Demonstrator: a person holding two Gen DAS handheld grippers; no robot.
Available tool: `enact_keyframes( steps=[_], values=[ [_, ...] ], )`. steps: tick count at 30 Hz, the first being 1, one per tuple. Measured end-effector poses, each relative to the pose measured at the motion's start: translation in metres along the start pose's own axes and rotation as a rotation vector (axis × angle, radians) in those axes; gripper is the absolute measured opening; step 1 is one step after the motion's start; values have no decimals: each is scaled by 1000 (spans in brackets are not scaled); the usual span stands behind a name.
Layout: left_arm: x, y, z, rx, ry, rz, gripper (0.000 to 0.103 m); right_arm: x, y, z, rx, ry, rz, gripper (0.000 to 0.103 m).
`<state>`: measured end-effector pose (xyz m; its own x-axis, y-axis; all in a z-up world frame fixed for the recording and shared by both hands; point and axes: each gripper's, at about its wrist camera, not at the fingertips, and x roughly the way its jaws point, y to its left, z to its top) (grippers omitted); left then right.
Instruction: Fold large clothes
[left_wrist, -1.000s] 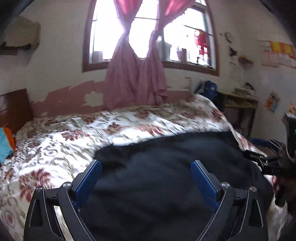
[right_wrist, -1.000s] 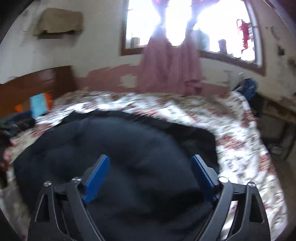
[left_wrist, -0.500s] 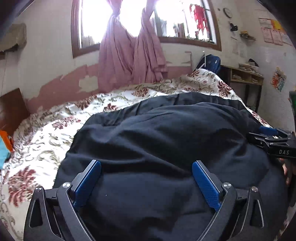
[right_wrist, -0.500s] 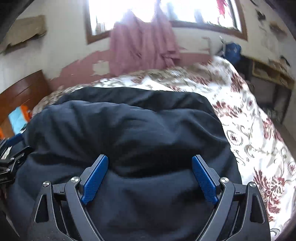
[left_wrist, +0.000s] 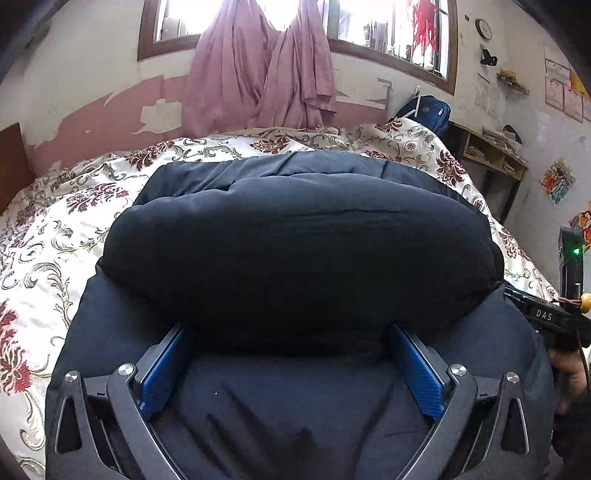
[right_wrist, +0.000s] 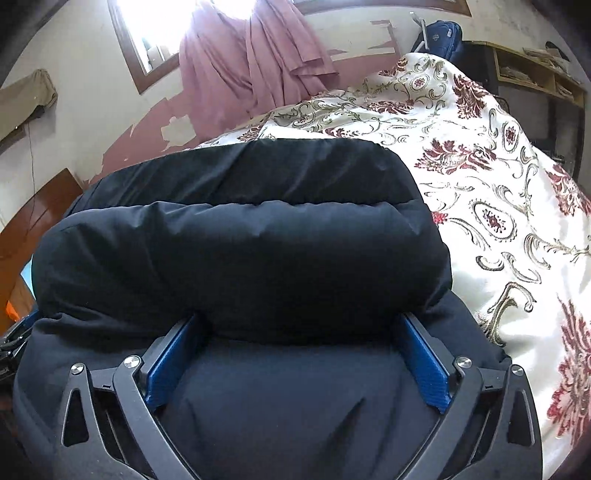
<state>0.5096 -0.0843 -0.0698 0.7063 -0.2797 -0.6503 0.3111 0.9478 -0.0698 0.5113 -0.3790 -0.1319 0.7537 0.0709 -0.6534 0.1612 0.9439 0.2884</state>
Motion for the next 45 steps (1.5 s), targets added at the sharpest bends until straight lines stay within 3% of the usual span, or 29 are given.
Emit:
enact_keyframes(
  steps=[22,29,37,45],
  values=[
    [1,8,-9,-17,-36,-10,103,6,-6,-5,23,-9,28,102],
    [-11,16,-13,-44,-72,-49,103,-7,-12,-6,50,-44,83,102],
    [-37,41,-22,-149,-92,-96,103,-37,-15,-19,43,-74,81,102],
    [-91,101,-52,-354,-164,4,103,-88,-23,-42,-90,-101,44,102]
  ],
)
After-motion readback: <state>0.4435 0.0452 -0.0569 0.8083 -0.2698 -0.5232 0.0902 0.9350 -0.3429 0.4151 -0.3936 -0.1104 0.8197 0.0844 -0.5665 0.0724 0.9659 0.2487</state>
